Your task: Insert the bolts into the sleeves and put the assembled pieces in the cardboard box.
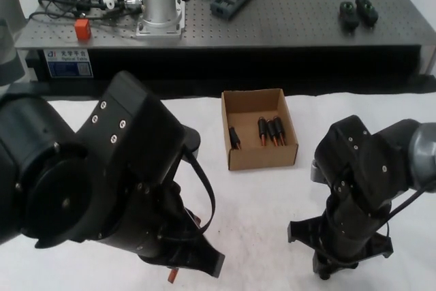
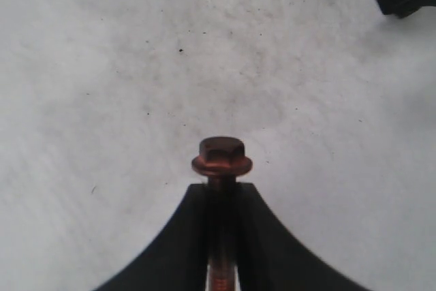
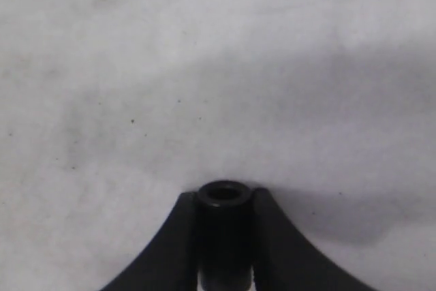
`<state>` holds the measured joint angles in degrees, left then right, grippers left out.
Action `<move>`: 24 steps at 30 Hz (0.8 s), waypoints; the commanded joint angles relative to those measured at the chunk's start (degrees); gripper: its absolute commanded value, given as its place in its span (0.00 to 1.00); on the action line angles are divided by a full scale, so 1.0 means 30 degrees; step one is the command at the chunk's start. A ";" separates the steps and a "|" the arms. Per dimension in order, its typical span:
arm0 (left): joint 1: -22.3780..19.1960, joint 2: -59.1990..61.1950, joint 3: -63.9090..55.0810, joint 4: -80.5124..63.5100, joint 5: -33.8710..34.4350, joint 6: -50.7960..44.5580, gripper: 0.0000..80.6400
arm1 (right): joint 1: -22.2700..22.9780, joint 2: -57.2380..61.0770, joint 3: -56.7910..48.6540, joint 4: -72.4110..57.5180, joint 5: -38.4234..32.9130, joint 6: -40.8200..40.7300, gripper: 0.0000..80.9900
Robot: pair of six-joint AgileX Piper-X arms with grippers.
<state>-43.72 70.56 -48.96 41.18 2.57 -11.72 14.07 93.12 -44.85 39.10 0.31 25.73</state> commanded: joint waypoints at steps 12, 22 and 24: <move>0.1098 -0.1830 0.0255 -0.6940 0.5411 -0.2041 0.01 | 0.0027 -0.7464 0.2093 -0.3969 -0.6085 -0.2982 0.05; 0.1963 -0.0854 0.3645 -2.1841 1.0281 -0.8737 0.01 | 0.1265 -1.5504 0.8039 -1.1385 -1.4509 -0.1257 0.05; 0.1923 -0.0259 0.3654 -2.2352 1.1075 -0.9326 0.01 | 0.1855 -1.5382 0.8337 -1.3397 -1.4509 -0.0260 0.05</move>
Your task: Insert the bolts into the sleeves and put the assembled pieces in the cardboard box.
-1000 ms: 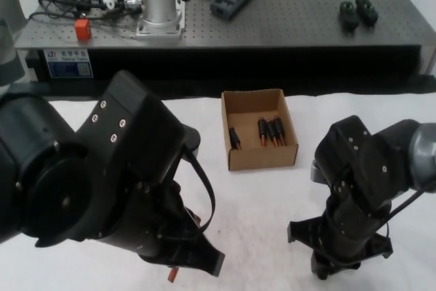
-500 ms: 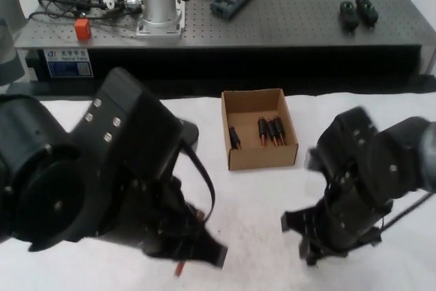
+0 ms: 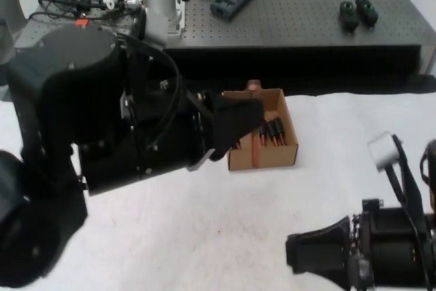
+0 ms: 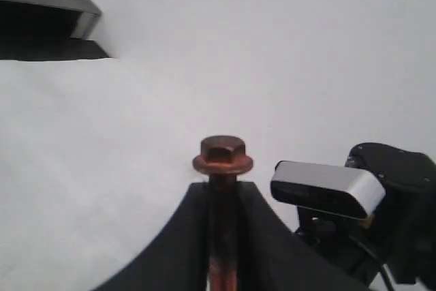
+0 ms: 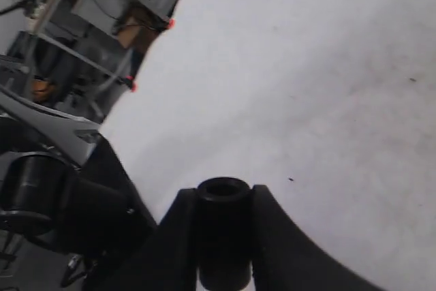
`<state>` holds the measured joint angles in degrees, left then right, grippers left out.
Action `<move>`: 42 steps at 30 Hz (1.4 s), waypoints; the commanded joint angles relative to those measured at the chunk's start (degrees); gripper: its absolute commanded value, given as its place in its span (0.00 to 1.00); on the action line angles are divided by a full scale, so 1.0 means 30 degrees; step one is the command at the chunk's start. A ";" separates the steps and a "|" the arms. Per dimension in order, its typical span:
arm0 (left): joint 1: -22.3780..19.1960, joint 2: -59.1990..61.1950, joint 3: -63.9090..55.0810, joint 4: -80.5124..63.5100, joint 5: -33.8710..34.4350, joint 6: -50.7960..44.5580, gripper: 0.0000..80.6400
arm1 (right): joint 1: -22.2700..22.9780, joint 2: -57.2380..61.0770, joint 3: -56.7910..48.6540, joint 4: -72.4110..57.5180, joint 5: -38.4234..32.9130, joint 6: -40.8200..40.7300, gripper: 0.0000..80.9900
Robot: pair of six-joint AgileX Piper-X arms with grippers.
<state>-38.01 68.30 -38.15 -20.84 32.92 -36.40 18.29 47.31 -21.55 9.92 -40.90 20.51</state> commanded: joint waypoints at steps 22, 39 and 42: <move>-0.0002 0.1295 0.0051 -0.2507 0.2543 -0.1869 0.01 | 0.1032 0.2683 0.0252 -1.2038 0.1021 0.3473 0.05; -0.0002 0.1295 0.0051 -0.2106 0.3855 -0.0841 0.09 | 0.1032 0.2612 0.0216 -1.2744 0.0817 0.3104 0.05; -0.0002 0.1295 0.0051 -0.1423 0.3574 -0.0777 0.42 | 0.0817 0.2612 0.0123 -1.2744 0.1242 0.2651 0.05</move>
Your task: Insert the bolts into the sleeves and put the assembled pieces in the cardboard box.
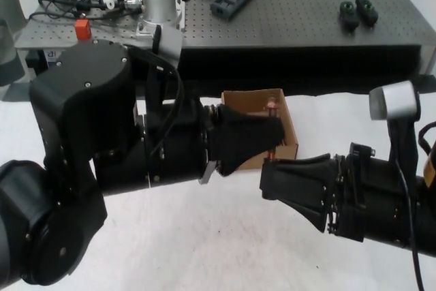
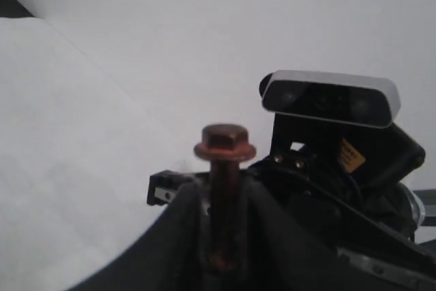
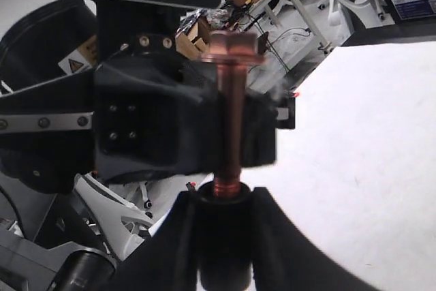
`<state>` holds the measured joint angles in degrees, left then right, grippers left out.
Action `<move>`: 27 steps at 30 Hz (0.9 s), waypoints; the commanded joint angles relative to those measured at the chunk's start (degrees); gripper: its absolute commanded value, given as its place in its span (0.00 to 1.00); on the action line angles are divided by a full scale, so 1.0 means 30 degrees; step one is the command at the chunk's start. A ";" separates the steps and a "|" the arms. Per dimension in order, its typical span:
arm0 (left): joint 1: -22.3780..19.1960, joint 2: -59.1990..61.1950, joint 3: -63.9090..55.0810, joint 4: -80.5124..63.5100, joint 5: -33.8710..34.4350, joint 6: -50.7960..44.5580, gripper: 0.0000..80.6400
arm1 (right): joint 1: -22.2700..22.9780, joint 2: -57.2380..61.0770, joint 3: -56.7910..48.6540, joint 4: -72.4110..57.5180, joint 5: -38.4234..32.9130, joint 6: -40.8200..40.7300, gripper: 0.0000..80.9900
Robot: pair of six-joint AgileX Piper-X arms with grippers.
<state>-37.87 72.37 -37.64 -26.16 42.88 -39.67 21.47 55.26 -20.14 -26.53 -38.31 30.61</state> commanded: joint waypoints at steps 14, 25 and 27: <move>-0.0048 -0.3070 0.1291 0.3704 -0.3941 0.1570 0.11 | -0.3469 0.9639 -0.8404 0.4453 0.5119 -0.6230 0.05; -0.0048 -1.0674 0.5926 0.7572 -1.1166 0.3161 0.01 | -0.3459 1.9599 -1.8583 1.2445 1.0319 -0.8199 0.05; -0.0048 -1.1790 0.6005 0.9615 -1.2578 0.3782 0.01 | -0.3459 2.0677 -1.9838 1.3733 1.0450 -0.8383 0.05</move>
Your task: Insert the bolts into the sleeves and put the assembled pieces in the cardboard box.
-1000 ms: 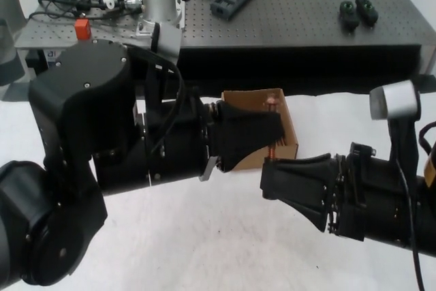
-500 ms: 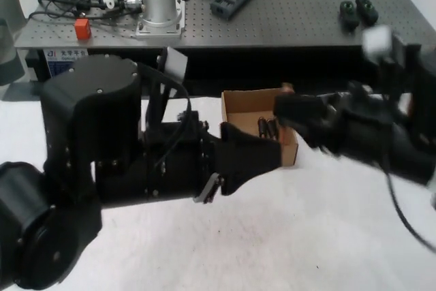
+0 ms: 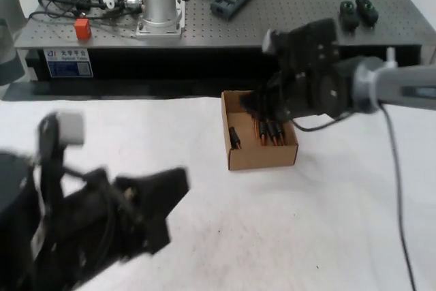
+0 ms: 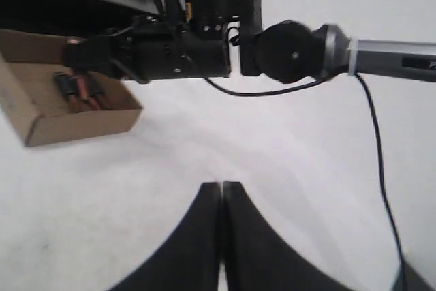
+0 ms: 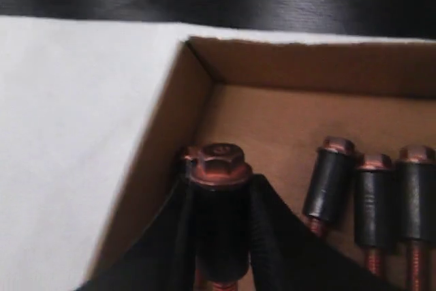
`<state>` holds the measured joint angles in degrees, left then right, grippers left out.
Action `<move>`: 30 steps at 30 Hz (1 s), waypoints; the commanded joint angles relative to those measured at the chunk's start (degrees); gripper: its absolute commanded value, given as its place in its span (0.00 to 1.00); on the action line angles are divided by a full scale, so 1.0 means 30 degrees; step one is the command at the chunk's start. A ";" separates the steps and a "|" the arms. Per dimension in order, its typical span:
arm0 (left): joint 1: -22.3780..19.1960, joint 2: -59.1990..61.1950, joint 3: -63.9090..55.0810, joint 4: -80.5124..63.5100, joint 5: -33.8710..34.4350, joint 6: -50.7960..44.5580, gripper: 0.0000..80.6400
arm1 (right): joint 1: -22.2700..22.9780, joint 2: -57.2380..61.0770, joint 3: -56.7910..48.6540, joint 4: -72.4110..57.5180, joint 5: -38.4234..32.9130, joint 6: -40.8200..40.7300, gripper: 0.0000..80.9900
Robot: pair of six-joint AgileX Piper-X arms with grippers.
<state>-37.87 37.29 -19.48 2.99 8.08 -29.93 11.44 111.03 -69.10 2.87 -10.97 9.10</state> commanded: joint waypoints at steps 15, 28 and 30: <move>-0.0048 -0.4102 -0.0053 0.9155 -0.6636 0.2145 0.01 | -0.0918 0.1575 -0.4876 0.7002 0.0227 -0.0172 0.42; -0.0048 -0.4163 -0.0005 1.0390 -0.9473 0.4442 0.01 | -0.2687 -0.3216 -0.4522 1.6392 -0.3233 0.2829 0.06; -0.0048 -0.4300 -0.0005 1.0390 -0.9470 0.4442 0.01 | -0.2768 -0.3515 -0.4525 1.8117 -0.3500 0.2787 0.06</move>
<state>-37.87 25.36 -19.40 34.30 -19.08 -17.41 3.43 101.69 -82.83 53.92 -20.20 17.05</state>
